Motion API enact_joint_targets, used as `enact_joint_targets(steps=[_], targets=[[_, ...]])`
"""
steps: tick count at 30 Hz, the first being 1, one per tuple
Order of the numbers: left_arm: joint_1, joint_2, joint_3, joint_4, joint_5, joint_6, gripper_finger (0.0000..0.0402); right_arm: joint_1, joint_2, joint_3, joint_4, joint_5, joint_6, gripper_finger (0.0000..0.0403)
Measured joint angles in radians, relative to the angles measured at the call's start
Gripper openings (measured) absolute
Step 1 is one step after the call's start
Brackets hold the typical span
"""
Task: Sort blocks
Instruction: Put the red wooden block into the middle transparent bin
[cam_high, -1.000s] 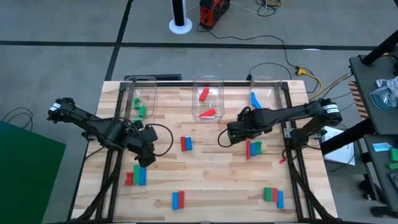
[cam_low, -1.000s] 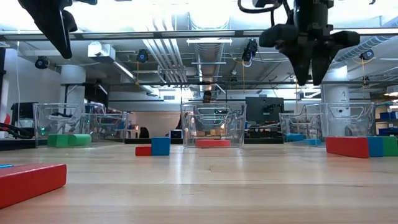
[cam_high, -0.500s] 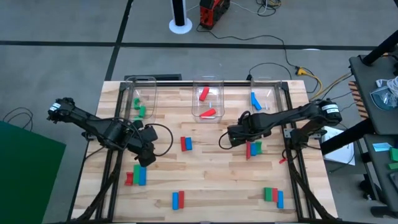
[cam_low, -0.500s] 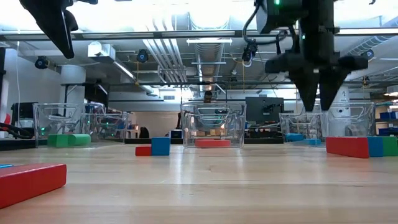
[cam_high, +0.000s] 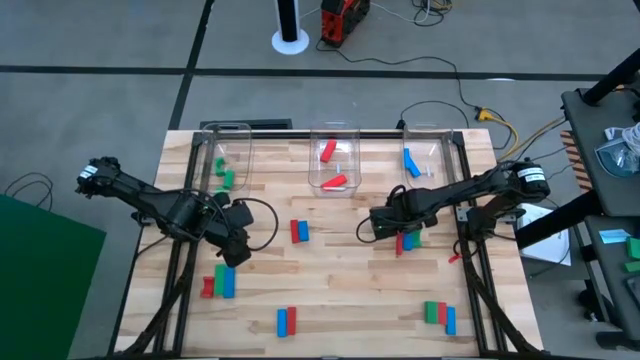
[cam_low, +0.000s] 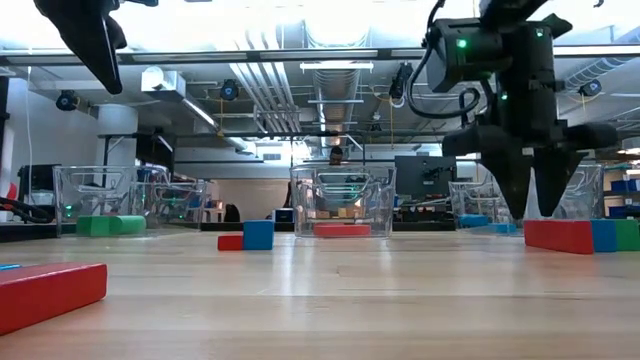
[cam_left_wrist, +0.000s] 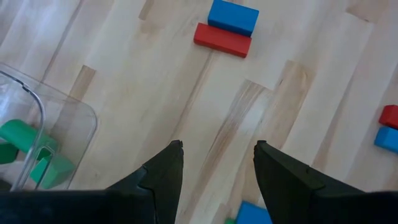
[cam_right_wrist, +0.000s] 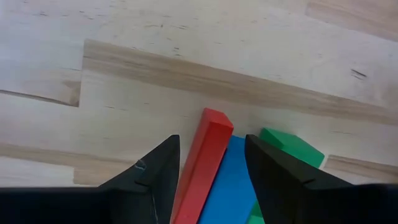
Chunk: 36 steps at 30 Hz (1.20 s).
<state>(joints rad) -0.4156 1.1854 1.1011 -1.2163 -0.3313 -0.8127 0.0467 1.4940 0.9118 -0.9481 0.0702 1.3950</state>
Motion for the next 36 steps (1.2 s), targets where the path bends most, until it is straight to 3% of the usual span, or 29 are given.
enact_joint_targets(steps=[10,24,36], targets=[[0.000,0.000,0.000,0.000,0.000,0.000,0.0173,0.000,0.000,-0.048,0.081,0.008,-0.013,0.0160],[0.000,0.000,0.000,0.000,-0.002,0.000,0.0173,0.000,0.000,-0.060,0.156,0.009,-0.034,0.0171],[0.000,0.000,0.000,0.000,-0.003,0.000,0.0173,0.000,0.000,-0.060,0.285,-0.010,-0.138,0.0138]])
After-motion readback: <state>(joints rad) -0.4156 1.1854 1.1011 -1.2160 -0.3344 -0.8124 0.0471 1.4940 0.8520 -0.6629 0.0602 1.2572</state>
